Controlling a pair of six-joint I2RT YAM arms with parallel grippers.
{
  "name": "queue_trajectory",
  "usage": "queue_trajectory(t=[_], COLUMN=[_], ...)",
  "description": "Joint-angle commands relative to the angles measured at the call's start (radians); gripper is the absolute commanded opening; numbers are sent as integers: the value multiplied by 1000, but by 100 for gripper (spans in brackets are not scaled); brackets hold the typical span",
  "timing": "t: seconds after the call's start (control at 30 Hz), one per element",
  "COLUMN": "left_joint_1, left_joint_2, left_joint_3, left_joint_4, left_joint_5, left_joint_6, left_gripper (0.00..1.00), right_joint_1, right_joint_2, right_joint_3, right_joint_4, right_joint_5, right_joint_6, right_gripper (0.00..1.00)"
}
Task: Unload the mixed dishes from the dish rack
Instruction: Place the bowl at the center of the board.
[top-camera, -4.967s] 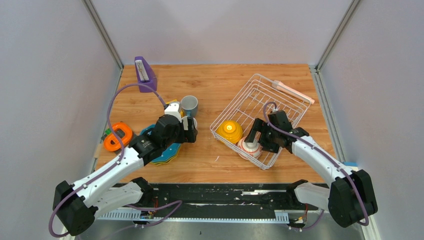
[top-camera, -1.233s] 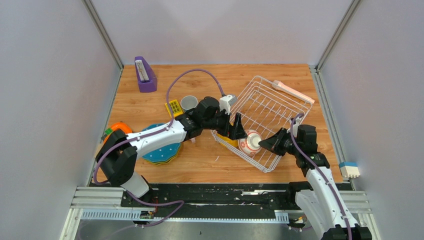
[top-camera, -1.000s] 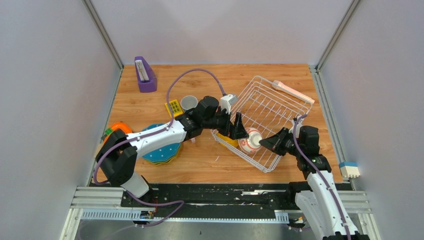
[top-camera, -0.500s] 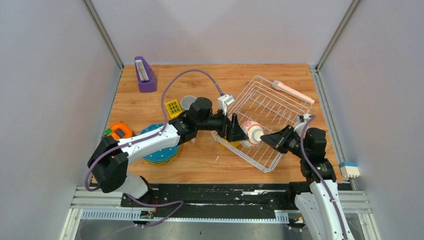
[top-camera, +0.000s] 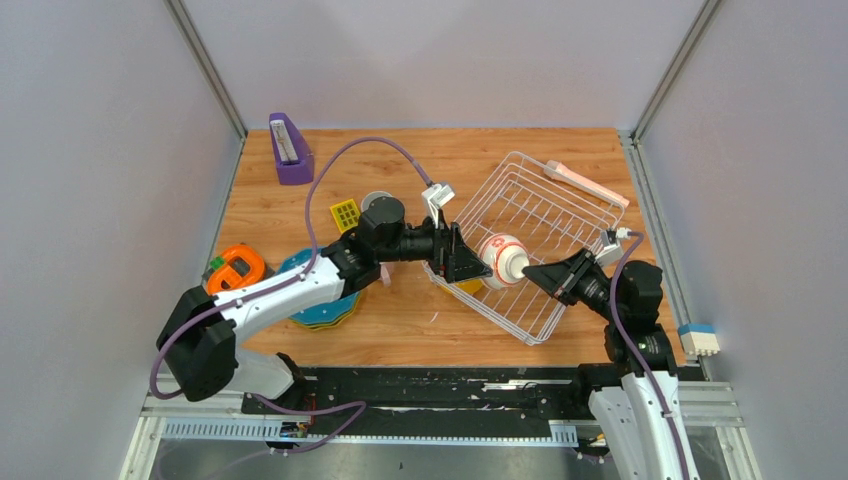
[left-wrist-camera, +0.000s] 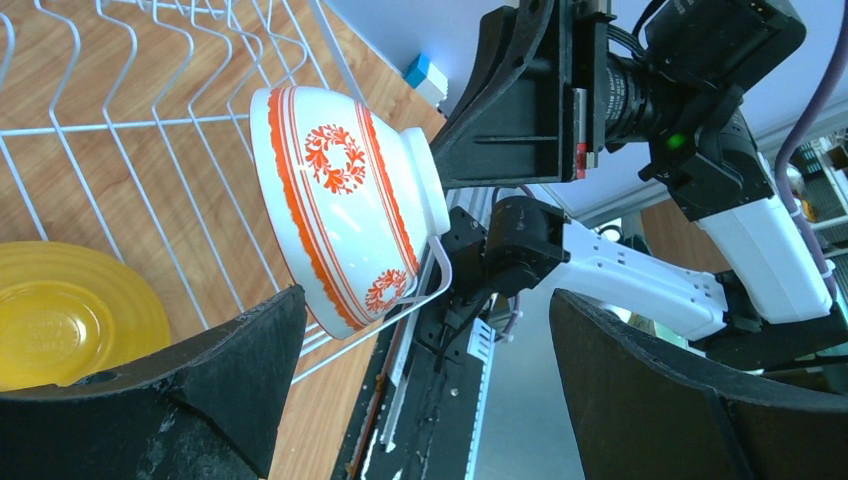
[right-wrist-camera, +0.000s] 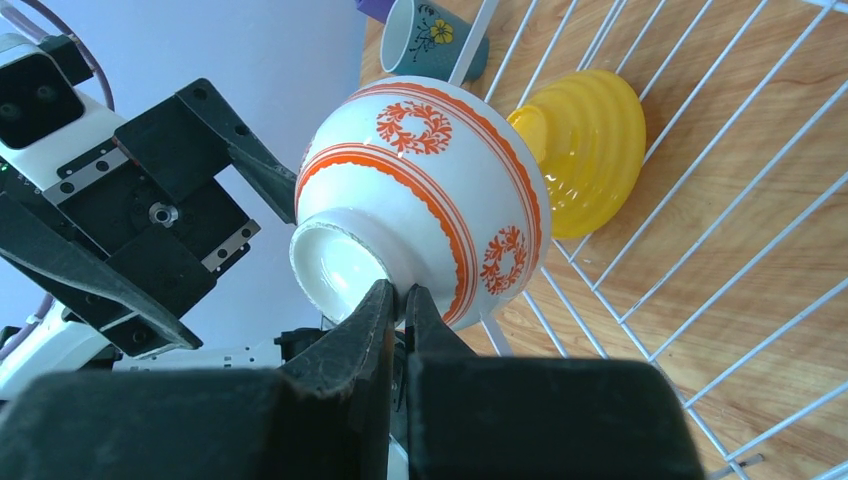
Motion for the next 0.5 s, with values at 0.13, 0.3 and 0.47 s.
queue_trajectory(t=[0.13,0.3,0.47], left_joint_1=[-23,-23,-23], left_joint_2=[-71,-85,-60], left_joint_3=[11,20,20], left_joint_4=[-66,-124,-106], left_joint_5=[-76,-145,-129], left_joint_6=[49,71,57], left_gripper=[97,97,97], right_joint_1=[8,7,8], right_joint_2=[-10,-13,-21], right_joint_3=[68,71,76], right_joint_4=[96,77,78], right_joint_5=[-31,-18,-29], right_joint_6=[23,12,18], right_gripper=[0,0,0])
